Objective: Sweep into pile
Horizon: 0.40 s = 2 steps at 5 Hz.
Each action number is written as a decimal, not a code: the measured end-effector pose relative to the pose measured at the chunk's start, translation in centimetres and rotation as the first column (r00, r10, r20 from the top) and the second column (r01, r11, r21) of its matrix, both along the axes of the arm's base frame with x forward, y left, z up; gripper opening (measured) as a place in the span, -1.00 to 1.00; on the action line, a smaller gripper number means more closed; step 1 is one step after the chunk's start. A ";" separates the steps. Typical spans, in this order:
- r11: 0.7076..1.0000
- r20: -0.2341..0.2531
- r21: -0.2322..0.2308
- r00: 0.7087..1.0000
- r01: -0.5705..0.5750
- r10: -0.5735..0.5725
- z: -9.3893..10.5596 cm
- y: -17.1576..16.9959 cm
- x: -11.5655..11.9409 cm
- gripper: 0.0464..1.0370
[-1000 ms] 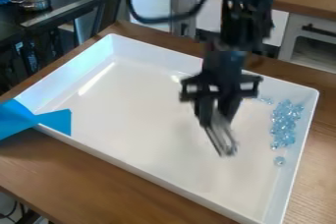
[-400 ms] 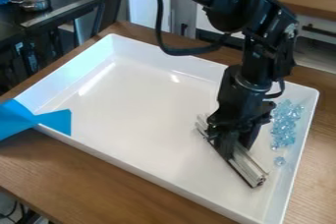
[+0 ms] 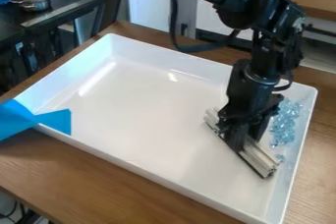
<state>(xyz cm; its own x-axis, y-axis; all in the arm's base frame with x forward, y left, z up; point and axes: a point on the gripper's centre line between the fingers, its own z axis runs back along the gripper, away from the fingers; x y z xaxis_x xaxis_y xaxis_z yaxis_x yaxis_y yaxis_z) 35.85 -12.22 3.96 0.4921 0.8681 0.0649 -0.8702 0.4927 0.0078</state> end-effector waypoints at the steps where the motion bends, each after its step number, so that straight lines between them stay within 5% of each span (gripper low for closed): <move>1: 0.999 0.004 -0.007 0.999 -0.035 0.035 0.2 0.6 1.2 -0.34; 2: 0.999 0.014 -0.009 0.999 -0.049 0.049 0.2 0.6 2.1 -0.34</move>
<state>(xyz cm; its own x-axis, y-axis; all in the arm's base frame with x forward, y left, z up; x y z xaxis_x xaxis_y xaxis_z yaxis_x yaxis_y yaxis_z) 37.98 -11.57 4.20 0.4484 0.8915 0.0642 -0.8931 0.4498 -0.0085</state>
